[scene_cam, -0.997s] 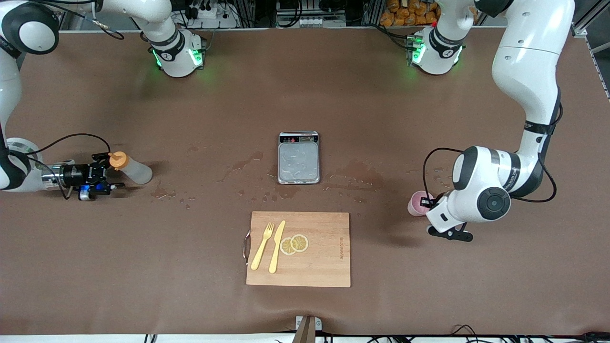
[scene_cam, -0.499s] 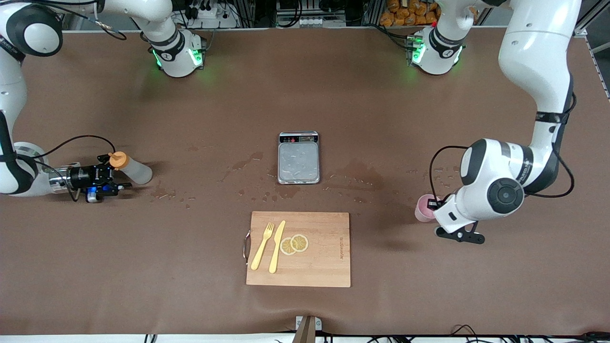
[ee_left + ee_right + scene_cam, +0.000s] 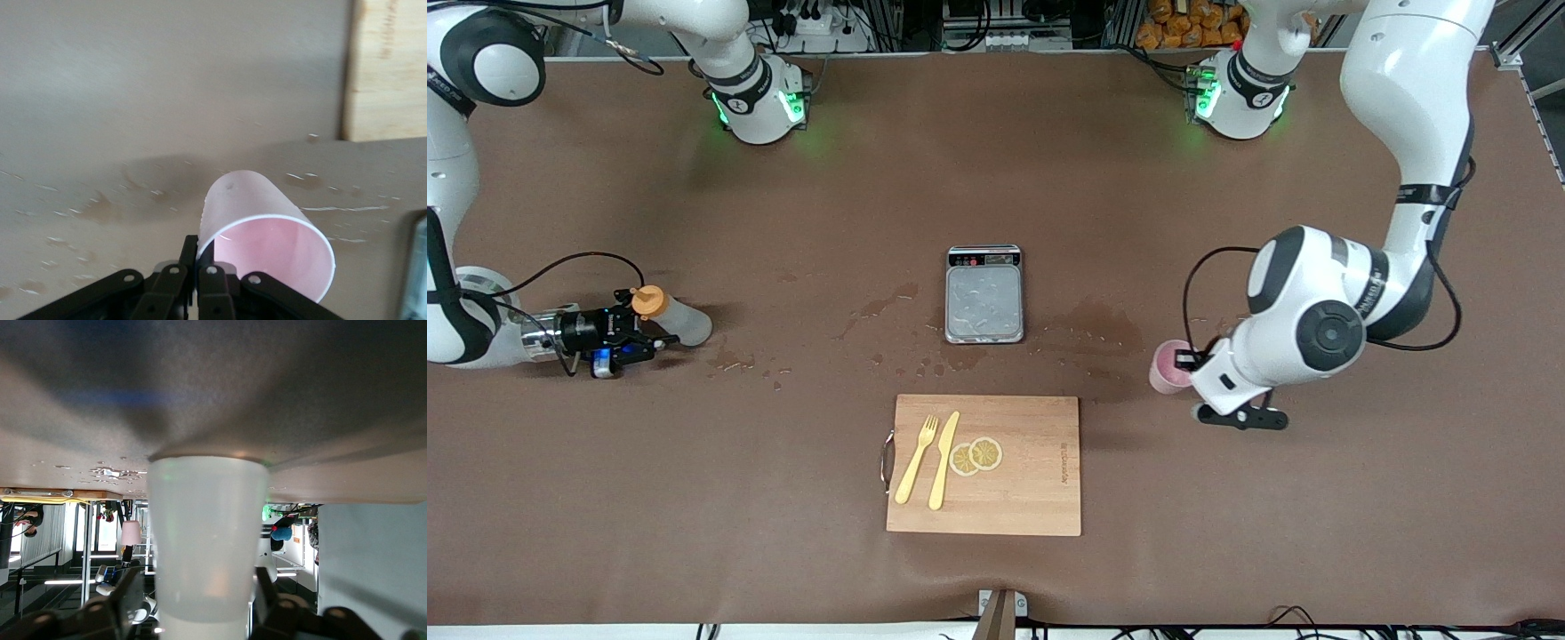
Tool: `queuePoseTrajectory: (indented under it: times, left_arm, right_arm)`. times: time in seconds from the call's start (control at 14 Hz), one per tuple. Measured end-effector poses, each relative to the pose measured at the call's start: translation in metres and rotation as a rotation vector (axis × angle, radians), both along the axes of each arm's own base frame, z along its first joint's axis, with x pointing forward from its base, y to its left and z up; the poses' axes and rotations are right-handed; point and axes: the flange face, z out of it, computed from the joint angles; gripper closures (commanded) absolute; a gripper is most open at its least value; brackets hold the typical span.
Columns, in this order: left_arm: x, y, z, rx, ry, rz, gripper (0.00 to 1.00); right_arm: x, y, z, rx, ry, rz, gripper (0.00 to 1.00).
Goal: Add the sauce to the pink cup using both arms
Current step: 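Carry the pink cup onto the metal scale with the left gripper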
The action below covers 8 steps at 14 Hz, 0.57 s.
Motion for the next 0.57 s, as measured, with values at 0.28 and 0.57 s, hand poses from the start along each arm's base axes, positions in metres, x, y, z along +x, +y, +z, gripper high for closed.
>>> queuePoseTrajectory:
  times: [0.28, 0.57]
  left_arm:
    - [-0.032, -0.072, 0.005, -0.001, 0.025, 0.052, 1.00]
    - [-0.089, -0.161, -0.001, 0.034, 0.046, 0.045, 1.00]
  right_arm:
    - [0.000, 0.000, 0.000, 0.000, 0.000, 0.000, 0.48]
    - [0.000, 0.000, 0.000, 0.000, 0.001, 0.000, 0.49]
